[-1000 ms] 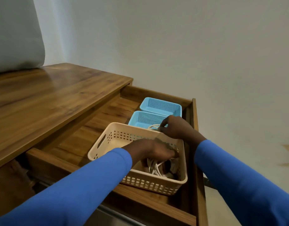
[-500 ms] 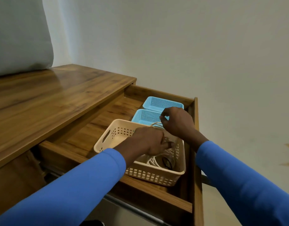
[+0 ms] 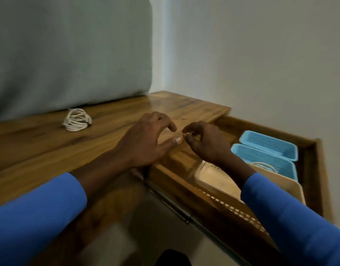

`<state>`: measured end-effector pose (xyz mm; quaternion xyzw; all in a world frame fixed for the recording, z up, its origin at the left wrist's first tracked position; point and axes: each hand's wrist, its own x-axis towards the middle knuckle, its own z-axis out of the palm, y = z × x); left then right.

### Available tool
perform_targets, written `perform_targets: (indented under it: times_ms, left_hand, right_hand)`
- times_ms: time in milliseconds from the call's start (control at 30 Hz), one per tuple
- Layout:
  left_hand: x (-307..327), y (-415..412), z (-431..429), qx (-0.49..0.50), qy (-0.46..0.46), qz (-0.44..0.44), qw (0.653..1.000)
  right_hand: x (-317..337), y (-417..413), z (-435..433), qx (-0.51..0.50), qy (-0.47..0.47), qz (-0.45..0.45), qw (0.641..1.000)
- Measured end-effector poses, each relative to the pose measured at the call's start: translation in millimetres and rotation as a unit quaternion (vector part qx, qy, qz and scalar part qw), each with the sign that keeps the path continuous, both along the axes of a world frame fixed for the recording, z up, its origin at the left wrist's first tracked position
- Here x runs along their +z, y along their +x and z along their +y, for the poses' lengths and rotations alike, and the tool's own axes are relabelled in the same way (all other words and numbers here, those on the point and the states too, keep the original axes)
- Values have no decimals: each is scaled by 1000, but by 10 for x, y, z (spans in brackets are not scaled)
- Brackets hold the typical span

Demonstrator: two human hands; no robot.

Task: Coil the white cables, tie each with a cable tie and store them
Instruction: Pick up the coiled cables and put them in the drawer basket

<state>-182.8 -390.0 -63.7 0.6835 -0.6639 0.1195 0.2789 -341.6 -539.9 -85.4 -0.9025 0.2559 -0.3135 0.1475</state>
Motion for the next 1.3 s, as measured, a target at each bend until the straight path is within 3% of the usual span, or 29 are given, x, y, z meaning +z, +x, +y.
perform_targets:
  times_ms: [167, 333, 433, 500, 700, 867, 1033, 1167, 1300]
  left_hand:
    - [-21, 841, 550, 148, -67, 47, 986]
    - [-127, 1668, 720, 313, -88, 117, 938]
    - [-127, 2074, 707, 356, -62, 155, 919]
    - [-140, 2293, 672, 359, -19, 151, 921]
    - [-271, 2741, 562, 369, 102, 118, 916]
    - [-388, 2772, 548, 341, 33, 61, 937]
    - [-354, 2287, 515, 246, -22, 91, 965]
    - [-110, 1450, 110, 117, -54, 113, 985]
    - [-18, 474, -581, 9, -54, 170, 984]
  right_hand:
    - [-4, 942, 355, 84, 36, 8, 996]
    - [-29, 1649, 628, 135, 71, 74, 986]
    - [-144, 1836, 639, 128, 88, 140, 978]
    - [-255, 1874, 615, 109, 36, 195, 974]
    - [-336, 1922, 597, 103, 6, 198, 975]
    - [-335, 1927, 597, 100, 22, 181, 978]
    - [-277, 1523, 525, 102, 95, 92, 986]
    - [-339, 582, 178, 3, 23, 111, 994]
    - [-406, -620, -269, -171, -26, 135, 976]
